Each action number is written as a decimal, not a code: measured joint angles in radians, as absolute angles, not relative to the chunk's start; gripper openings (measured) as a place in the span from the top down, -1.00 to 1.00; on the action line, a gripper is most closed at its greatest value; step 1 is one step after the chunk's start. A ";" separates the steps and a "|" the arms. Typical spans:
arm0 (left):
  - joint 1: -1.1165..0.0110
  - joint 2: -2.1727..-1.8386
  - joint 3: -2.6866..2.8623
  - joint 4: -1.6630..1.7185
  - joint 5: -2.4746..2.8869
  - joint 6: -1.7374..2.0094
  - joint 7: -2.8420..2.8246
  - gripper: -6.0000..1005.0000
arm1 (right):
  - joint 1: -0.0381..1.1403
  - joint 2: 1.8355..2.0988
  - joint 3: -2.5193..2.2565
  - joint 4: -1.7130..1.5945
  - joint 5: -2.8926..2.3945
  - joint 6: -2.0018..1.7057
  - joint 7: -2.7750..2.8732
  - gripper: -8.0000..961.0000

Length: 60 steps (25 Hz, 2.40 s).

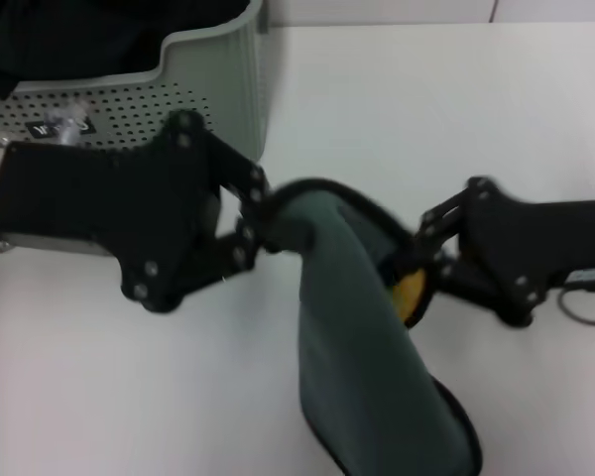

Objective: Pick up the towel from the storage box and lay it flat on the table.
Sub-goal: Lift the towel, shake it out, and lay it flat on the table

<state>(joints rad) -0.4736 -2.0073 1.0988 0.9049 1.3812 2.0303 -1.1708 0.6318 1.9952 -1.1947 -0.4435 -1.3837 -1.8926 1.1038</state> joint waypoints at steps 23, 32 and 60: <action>-0.435 -2.090 0.998 0.832 1.584 1.891 -1.163 0.90 | 0.592 2.000 -1.012 -0.903 -1.389 -1.791 1.456 0.95; -0.439 -2.089 0.997 0.827 1.581 1.883 -1.155 0.89 | 0.581 2.000 -1.010 -0.905 -1.359 -1.784 1.456 0.95; -0.462 -2.091 1.006 0.786 1.588 1.753 -1.222 0.88 | 0.656 1.992 -0.978 -1.019 -1.225 -1.758 1.572 0.96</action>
<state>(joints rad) -0.4622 -2.0913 1.0056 0.7857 1.5876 1.7528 -1.2224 0.6559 1.9917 -0.9783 -1.0187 -1.2246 -1.7583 1.5715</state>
